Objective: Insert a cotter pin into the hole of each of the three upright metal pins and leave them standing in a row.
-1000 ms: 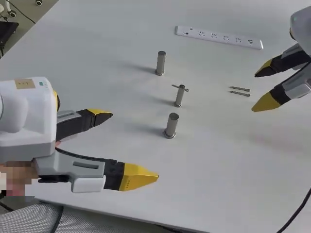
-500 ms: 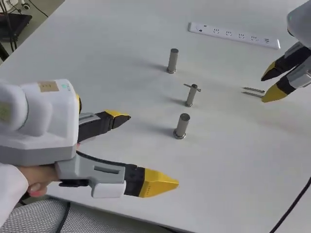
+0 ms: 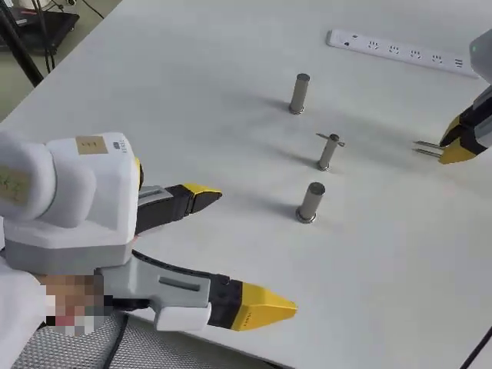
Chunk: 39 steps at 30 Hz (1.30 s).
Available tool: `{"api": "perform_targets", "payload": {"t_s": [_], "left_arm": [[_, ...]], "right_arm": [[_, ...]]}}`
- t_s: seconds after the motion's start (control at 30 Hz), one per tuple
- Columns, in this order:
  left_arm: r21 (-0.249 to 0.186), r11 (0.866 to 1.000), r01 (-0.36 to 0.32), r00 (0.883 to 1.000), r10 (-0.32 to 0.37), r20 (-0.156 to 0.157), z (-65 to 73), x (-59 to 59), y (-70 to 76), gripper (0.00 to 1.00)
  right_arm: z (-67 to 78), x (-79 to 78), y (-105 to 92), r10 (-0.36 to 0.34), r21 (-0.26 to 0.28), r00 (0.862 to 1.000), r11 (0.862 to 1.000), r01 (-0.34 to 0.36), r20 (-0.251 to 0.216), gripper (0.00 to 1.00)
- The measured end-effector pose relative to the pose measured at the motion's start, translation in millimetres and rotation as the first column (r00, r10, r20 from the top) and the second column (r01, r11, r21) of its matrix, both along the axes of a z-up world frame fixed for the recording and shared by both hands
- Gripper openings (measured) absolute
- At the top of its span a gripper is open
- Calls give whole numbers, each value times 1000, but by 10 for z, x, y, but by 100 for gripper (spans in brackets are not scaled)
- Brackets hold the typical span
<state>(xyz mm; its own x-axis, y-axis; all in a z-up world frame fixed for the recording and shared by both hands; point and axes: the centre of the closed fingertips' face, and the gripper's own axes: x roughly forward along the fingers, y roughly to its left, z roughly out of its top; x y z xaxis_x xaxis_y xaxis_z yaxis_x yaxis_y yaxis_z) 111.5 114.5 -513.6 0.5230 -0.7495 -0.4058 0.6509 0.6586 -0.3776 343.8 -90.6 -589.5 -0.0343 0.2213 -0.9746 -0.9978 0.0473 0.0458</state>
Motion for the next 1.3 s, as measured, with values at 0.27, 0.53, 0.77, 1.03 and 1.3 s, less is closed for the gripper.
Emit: {"api": "perform_targets", "payload": {"t_s": [0.27,0.53,0.77,1.03,1.3], "left_arm": [[6,1000,-16,1000,16,-7,-20,-5,32,97],[15,1000,-16,1000,16,-16,-63,-28,25,97],[20,1000,-17,1000,17,-16,-75,-26,26,96],[18,1000,-15,1000,15,-12,-75,-35,9,95],[14,1000,-7,1000,7,-9,-58,-33,-23,93]], "right_arm": [[-85,10,-86,5,-42,1000,999,-5,2,5],[-130,32,-97,27,-51,1000,998,-26,15,2],[-133,53,-105,33,-55,999,998,-31,29,0],[-124,72,-118,19,-56,996,998,-15,87,0],[22,-6,-101,-13,-39,995,999,17,103,0]]}}
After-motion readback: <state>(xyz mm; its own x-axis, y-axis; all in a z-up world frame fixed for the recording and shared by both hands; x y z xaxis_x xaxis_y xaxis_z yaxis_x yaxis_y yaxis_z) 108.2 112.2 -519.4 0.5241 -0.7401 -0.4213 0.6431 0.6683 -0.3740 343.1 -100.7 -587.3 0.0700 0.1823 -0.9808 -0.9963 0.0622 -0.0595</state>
